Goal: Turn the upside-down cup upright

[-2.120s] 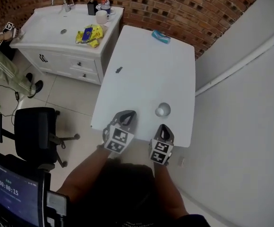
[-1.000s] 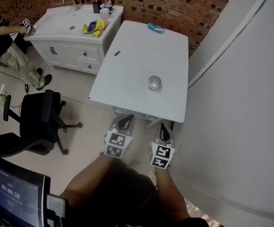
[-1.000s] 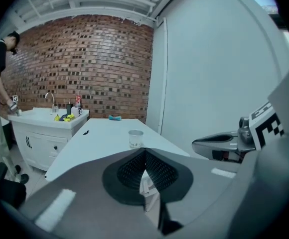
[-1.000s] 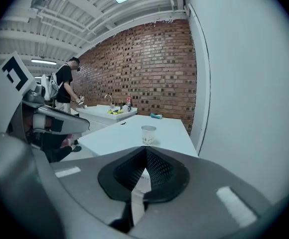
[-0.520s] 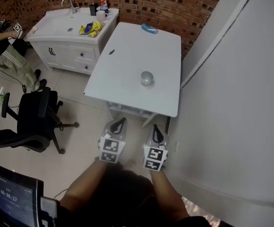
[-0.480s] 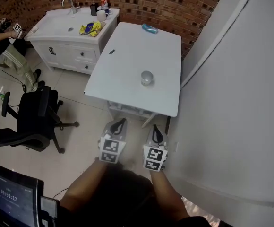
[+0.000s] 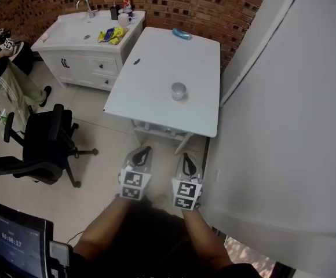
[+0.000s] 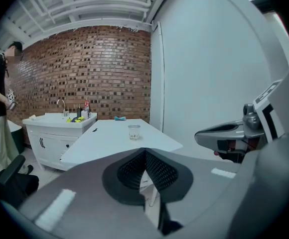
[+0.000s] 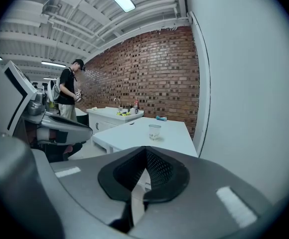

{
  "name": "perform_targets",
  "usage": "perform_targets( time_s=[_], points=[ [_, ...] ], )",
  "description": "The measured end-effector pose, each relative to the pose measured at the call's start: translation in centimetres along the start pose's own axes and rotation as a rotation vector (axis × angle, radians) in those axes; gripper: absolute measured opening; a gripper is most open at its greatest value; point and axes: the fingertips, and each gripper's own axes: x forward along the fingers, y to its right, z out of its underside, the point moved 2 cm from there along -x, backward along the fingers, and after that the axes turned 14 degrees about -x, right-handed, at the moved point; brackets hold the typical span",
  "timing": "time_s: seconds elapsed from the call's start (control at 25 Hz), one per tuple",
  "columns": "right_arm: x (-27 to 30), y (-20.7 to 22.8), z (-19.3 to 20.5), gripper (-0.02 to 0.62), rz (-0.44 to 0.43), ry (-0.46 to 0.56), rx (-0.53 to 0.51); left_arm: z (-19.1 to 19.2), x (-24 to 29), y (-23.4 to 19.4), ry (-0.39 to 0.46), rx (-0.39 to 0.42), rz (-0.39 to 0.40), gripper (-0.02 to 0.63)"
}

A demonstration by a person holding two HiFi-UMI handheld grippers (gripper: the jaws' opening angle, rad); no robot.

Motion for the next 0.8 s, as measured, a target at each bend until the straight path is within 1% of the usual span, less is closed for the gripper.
perform_targets(
  time_s=[0.24,0.4,0.52,0.68,0.72,0.8],
  points=[
    [-1.8,0.2,-0.2,0.011,0.01,0.011,0.013,-0.2,-1.7,1.5,0.011,0.011,0.011,-0.002],
    [-1.4,-0.1,-0.2,0.011,0.002,0.008,0.017,-0.6,-1.8,1.2,0.012,0.03,0.002,-0.002],
    [-2.3,-0.8,-0.4,0.011,-0.003,0.007,0.019,-0.5,-2.7,1.1,0.004,0.027,-0.006,-0.002],
    [-2.8,-1.3,-1.0,0.011,0.006,0.006,0.026,-1.3,-3.0,1.1,0.001,0.043,0.015,-0.002],
    [-2.8,-1.4,-1.3,0.011,0.008,0.008,0.027,-1.5,-3.1,0.9,-0.002,0.035,0.02,-0.002],
    [-3.0,-1.6,-2.1,0.011,0.01,0.016,0.026,-2.0,-3.2,0.1,-0.009,-0.011,0.019,-0.002]
  ],
)
